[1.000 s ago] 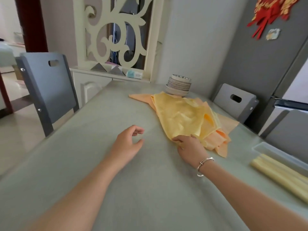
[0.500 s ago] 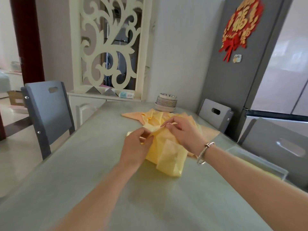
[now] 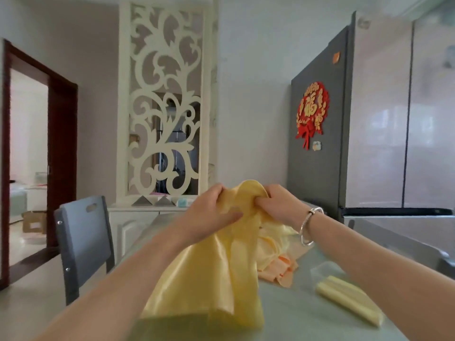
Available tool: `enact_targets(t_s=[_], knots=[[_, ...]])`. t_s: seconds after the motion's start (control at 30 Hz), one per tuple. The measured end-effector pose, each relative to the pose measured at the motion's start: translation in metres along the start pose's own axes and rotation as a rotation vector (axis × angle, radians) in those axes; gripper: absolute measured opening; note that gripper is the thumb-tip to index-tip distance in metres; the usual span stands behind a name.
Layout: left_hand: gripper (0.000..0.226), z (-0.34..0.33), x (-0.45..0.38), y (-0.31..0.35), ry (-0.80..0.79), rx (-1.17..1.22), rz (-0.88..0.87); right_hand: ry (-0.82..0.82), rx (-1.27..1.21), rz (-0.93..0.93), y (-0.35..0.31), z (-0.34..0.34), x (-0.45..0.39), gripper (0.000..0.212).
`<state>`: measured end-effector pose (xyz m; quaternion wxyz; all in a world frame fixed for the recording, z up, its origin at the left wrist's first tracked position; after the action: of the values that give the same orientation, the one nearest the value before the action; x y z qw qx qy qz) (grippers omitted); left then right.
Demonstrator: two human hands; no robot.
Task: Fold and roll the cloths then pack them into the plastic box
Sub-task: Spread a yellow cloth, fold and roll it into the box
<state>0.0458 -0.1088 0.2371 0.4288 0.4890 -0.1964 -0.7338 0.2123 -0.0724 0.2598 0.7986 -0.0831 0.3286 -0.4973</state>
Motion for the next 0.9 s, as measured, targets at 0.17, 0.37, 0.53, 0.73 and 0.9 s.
enact_targets(t_s=[0.17, 0.37, 0.53, 0.73, 0.9], knots=[[0.028, 0.027, -0.003, 0.047, -0.051, -0.078, 0.017, 0.192, -0.148, -0.023, -0.022, 0.047, 0.01, 0.032], [0.022, 0.069, -0.004, 0.058, -0.083, -0.253, 0.168, 0.219, -0.067, -0.039, -0.012, 0.08, 0.015, 0.032], [0.016, 0.092, 0.001, 0.019, -0.2, -0.452, 0.342, 0.025, 0.639, -0.093, 0.03, 0.072, 0.014, 0.02], [0.01, 0.078, 0.018, -0.067, -0.368, -0.554, 0.517, -0.422, 0.836, -0.069, 0.102, 0.001, 0.003, 0.012], [0.014, 0.054, 0.019, -0.155, -0.369, -0.677, 0.656, -0.531, 0.875, -0.096, 0.153, -0.076, -0.017, 0.013]])
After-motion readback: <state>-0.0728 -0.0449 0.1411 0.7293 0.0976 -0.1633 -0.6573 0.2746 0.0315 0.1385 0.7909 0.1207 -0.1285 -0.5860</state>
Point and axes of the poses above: each hand's wrist, its own x-axis away from the middle knuckle, its own z-axis out of the back of the hand, y = z × x, the point moved 2 cm from there along -x, towards the middle knuckle, and after that the axes turned 11 degrees about x, right-handed, at the moved point
